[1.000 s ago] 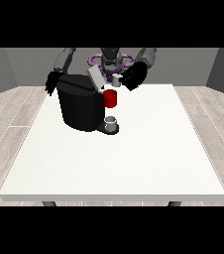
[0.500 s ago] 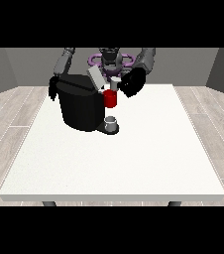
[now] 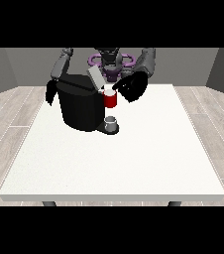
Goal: Insert the coffee pod into the coffee machine and close the lid
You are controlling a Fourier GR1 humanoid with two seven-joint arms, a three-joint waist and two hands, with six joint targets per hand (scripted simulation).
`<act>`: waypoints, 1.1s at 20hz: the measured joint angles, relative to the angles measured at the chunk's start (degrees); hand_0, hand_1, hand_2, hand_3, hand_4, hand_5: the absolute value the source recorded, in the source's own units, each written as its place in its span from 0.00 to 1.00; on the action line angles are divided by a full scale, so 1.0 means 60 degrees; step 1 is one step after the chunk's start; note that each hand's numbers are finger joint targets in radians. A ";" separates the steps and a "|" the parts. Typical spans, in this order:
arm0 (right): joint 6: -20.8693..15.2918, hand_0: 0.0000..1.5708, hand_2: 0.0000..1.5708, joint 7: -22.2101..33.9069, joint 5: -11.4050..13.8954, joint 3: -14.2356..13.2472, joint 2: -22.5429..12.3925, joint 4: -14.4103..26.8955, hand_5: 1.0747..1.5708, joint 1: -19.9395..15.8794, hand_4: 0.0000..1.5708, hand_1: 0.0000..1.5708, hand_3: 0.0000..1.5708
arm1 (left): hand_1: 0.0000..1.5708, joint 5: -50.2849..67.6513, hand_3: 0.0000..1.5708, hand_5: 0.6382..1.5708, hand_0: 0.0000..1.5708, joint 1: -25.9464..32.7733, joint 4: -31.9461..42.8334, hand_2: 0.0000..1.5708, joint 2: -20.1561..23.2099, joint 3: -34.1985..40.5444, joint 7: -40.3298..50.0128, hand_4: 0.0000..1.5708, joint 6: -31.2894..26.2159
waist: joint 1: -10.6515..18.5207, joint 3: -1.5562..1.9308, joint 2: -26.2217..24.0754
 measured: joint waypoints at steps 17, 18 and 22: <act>0.0072 0.00 0.00 0.0019 -0.0120 -0.0250 -0.0069 0.0804 1.00 -0.0540 0.22 0.00 0.00 | 0.00 -0.0070 0.00 1.00 0.00 -0.0055 0.0077 0.00 -0.0272 -0.0030 -0.0285 0.00 0.0593 | 0.0030 -0.0003 0.0083; 0.0079 0.00 0.00 -0.0093 -0.0133 -0.0306 -0.0085 0.0917 1.00 -0.0470 0.22 0.00 0.00 | 0.00 0.0068 0.00 1.00 0.00 0.0022 0.0019 0.00 -0.0409 0.0023 -0.0399 0.00 0.0573 | 0.0138 -0.0007 0.0052; 0.0045 0.00 0.00 -0.0341 -0.0316 -0.0683 -0.0184 0.1482 1.00 -0.0106 0.16 0.00 0.00 | 0.00 0.0535 0.00 1.00 0.00 0.0754 -0.0275 0.00 -0.1250 -0.0050 -0.0942 0.00 0.0323 | 0.0815 -0.0011 -0.0539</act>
